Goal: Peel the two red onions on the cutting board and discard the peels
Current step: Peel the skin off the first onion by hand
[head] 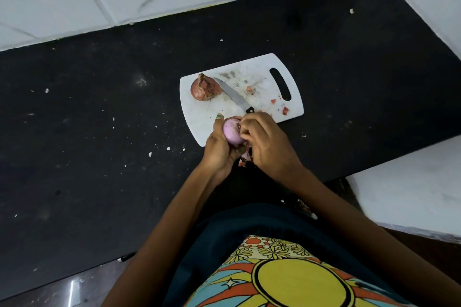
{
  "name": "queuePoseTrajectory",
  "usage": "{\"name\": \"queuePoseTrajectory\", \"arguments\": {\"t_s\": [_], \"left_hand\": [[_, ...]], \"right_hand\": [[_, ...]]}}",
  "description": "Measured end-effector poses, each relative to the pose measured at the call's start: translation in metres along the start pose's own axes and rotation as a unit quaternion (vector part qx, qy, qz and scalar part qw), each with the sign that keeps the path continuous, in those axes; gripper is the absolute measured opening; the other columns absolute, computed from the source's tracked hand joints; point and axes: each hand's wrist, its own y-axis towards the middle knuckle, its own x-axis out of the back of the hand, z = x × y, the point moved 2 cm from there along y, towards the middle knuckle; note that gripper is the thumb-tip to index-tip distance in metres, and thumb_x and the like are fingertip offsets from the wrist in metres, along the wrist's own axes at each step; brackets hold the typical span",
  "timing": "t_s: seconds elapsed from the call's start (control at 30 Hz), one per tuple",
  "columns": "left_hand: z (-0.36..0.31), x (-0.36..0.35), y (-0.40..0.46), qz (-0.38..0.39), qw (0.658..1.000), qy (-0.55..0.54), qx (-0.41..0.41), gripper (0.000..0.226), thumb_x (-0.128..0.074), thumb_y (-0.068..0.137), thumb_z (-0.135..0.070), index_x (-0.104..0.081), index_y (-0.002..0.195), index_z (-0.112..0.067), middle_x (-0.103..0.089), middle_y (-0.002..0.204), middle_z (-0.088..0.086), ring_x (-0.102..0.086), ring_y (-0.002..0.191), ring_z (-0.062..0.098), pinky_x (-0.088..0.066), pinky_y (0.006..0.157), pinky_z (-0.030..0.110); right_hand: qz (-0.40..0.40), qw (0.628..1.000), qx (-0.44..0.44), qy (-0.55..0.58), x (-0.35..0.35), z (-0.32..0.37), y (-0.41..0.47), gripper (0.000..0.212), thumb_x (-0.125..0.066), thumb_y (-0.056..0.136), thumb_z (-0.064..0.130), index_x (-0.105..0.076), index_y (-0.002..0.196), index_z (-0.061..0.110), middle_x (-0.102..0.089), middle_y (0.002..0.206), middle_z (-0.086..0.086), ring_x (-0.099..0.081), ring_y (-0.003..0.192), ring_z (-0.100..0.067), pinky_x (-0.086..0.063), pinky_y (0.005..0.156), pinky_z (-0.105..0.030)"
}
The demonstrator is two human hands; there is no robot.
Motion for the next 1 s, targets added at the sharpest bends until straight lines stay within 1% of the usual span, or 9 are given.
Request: {"name": "queuePoseTrajectory", "arguments": {"t_s": [0.13, 0.23, 0.33, 0.4, 0.5, 0.6, 0.67, 0.8, 1.0], "left_hand": [[-0.003, 0.004, 0.002, 0.003, 1.000, 0.012, -0.004, 0.049, -0.027, 0.103, -0.045, -0.062, 0.090, -0.014, -0.070, 0.066, 0.001, -0.063, 0.054, 0.009, -0.054, 0.055, 0.021], [-0.008, 0.007, 0.004, 0.008, 1.000, 0.005, -0.007, 0.050, -0.025, 0.103, -0.047, -0.064, 0.098, -0.016, -0.072, 0.070, 0.003, -0.065, 0.056, 0.010, -0.055, 0.055, 0.022], [-0.011, 0.009, 0.003, 0.011, 1.000, -0.020, 0.001, 0.049, -0.024, 0.103, -0.046, -0.062, 0.101, -0.016, -0.071, 0.067, 0.000, -0.064, 0.052, 0.008, -0.053, 0.050, 0.021], [-0.011, 0.008, 0.003, 0.008, 1.000, -0.028, 0.009, 0.049, -0.026, 0.103, -0.047, -0.062, 0.100, -0.014, -0.071, 0.066, 0.000, -0.064, 0.051, 0.008, -0.055, 0.053, 0.023], [-0.010, 0.007, 0.003, 0.000, 1.000, -0.011, 0.009, 0.050, -0.027, 0.102, -0.048, -0.063, 0.101, -0.012, -0.071, 0.065, 0.002, -0.064, 0.052, 0.009, -0.057, 0.056, 0.024], [-0.010, 0.007, 0.004, -0.009, 1.000, 0.023, 0.003, 0.055, -0.027, 0.102, -0.049, -0.064, 0.097, -0.009, -0.072, 0.071, 0.009, -0.067, 0.059, 0.015, -0.057, 0.057, 0.026], [-0.010, 0.006, 0.003, 0.003, 0.999, 0.051, -0.004, 0.060, -0.025, 0.102, -0.050, -0.064, 0.093, -0.006, -0.072, 0.078, 0.015, -0.069, 0.067, 0.023, -0.058, 0.065, 0.032], [-0.010, 0.004, 0.001, 0.003, 0.996, 0.084, -0.011, 0.059, -0.021, 0.103, -0.048, -0.063, 0.091, -0.009, -0.068, 0.062, 0.002, -0.065, 0.055, 0.014, -0.053, 0.057, 0.027], [-0.009, 0.007, 0.001, -0.012, 0.996, 0.086, 0.016, 0.057, -0.025, 0.102, -0.051, -0.066, 0.091, -0.013, -0.073, 0.076, 0.008, -0.069, 0.065, 0.018, -0.053, 0.054, 0.022]], "right_hand": [[-0.015, 0.998, -0.027, 0.063, 0.002, -0.002, -0.009, 0.013, -0.050, 0.090, -0.003, -0.062, 0.089, -0.004, -0.063, 0.099, -0.015, -0.060, 0.095, -0.027, -0.049, 0.083, -0.037], [-0.043, 0.990, -0.097, 0.097, 0.011, -0.009, -0.010, 0.014, -0.050, 0.095, 0.007, -0.064, 0.096, 0.002, -0.066, 0.097, -0.007, -0.061, 0.092, -0.017, -0.051, 0.079, -0.033], [-0.033, 0.991, -0.112, 0.064, 0.025, -0.014, -0.006, 0.010, -0.055, 0.094, 0.015, -0.064, 0.095, 0.018, -0.064, 0.086, 0.013, -0.050, 0.081, 0.010, -0.040, 0.072, -0.001], [0.012, 0.993, -0.110, 0.041, 0.028, -0.018, -0.004, 0.007, -0.063, 0.090, 0.011, -0.066, 0.094, 0.016, -0.066, 0.083, 0.017, -0.046, 0.081, 0.014, -0.032, 0.068, 0.006], [0.048, 0.982, -0.158, 0.095, 0.028, -0.022, -0.001, 0.018, -0.065, 0.084, 0.002, -0.063, 0.100, 0.011, -0.058, 0.087, 0.027, -0.054, 0.082, 0.012, -0.039, 0.070, -0.001], [0.050, 0.966, -0.176, 0.184, 0.029, -0.014, 0.009, 0.025, -0.072, 0.081, 0.009, -0.063, 0.105, 0.009, -0.058, 0.099, 0.006, -0.059, 0.088, -0.003, -0.046, 0.073, -0.012], [0.070, 0.964, -0.163, 0.200, 0.028, -0.007, 0.015, 0.032, -0.079, 0.076, 0.017, -0.065, 0.105, 0.012, -0.058, 0.100, 0.001, -0.060, 0.088, -0.009, -0.051, 0.074, -0.018], [0.083, 0.968, -0.142, 0.189, 0.024, -0.005, 0.022, 0.027, -0.080, 0.073, 0.016, -0.070, 0.098, 0.009, -0.060, 0.094, -0.002, -0.061, 0.082, -0.014, -0.054, 0.073, -0.033], [0.087, 0.969, -0.113, 0.204, 0.026, -0.010, 0.022, 0.019, -0.077, 0.074, 0.005, -0.073, 0.092, 0.002, -0.066, 0.089, -0.008, -0.066, 0.077, -0.015, -0.055, 0.070, -0.034]]}}
